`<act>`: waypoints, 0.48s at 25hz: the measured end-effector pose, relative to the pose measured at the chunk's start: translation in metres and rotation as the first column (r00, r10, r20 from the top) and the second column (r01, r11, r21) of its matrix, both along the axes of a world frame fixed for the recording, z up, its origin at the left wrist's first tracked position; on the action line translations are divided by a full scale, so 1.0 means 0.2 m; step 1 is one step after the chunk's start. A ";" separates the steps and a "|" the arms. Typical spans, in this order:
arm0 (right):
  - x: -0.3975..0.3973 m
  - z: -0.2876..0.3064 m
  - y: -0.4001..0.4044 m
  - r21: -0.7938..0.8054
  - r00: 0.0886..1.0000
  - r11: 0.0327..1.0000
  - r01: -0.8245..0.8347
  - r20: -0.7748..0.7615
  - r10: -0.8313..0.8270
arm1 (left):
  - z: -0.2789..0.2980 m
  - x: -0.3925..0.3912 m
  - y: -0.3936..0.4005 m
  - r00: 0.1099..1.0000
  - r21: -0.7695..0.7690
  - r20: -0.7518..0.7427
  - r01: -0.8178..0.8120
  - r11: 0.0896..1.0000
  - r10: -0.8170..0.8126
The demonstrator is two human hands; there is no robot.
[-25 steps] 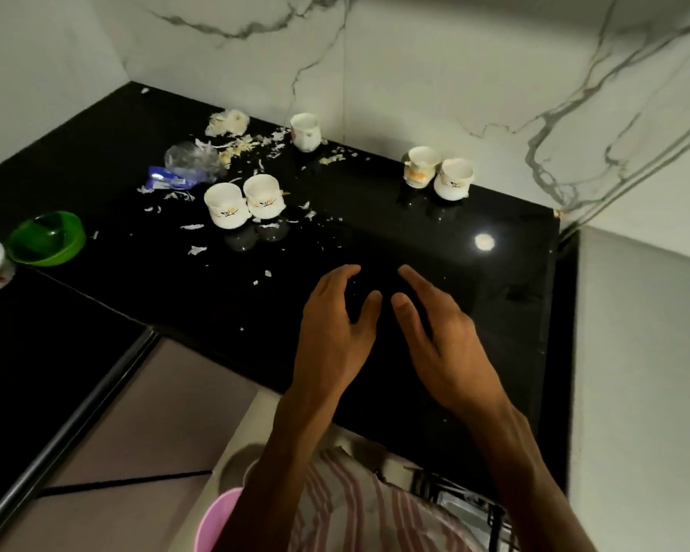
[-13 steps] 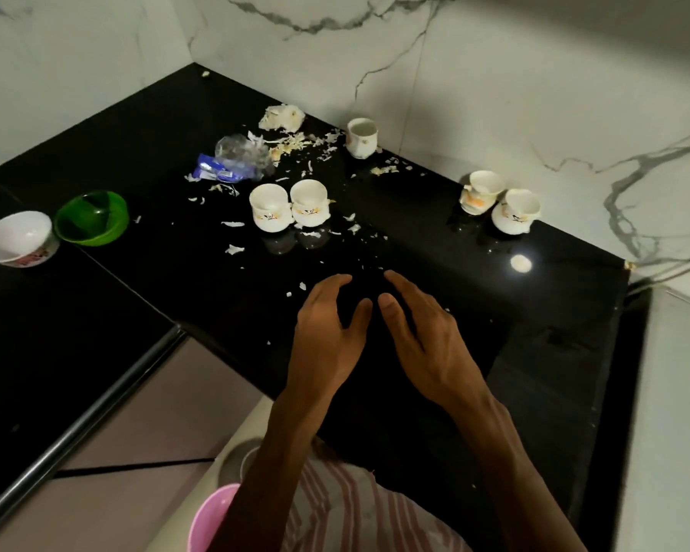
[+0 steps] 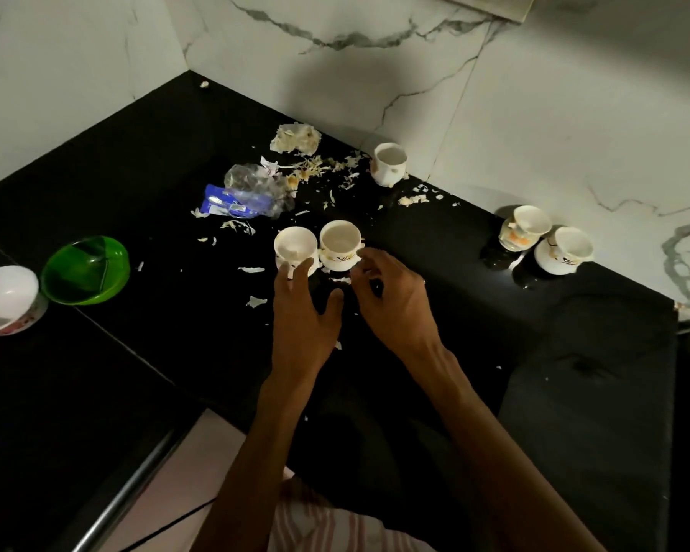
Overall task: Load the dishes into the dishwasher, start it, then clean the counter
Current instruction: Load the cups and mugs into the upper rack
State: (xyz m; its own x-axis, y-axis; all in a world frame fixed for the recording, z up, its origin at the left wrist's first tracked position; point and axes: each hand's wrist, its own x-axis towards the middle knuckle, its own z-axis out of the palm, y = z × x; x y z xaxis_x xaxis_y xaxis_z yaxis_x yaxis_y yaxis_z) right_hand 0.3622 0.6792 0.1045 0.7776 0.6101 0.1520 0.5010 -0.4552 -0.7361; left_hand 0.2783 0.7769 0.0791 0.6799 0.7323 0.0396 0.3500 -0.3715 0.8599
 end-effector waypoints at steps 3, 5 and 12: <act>0.08 -0.06 0.17 -0.073 0.997 0.995 0.072 0.016 -0.071 | -0.08 0.05 0.11 0.997 -0.023 -0.072 -0.010 1.000 0.008; 0.13 -0.09 0.25 -0.242 0.997 0.968 0.072 0.012 -0.072 | -0.14 0.08 0.17 0.996 -0.032 -0.094 0.000 1.000 -0.003; 0.18 -0.20 0.29 -0.494 0.990 0.858 0.142 0.056 -0.131 | -0.25 0.15 0.29 0.999 0.033 -0.014 -0.044 0.998 0.044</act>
State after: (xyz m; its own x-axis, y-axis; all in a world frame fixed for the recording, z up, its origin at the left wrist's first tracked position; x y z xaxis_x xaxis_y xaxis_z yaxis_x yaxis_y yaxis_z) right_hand 0.3986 0.7363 0.0640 0.8586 0.4970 -0.1257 0.4192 -0.8218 -0.3859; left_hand 0.3085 0.8343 0.0287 0.6475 0.7601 0.0541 0.3795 -0.3832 0.8421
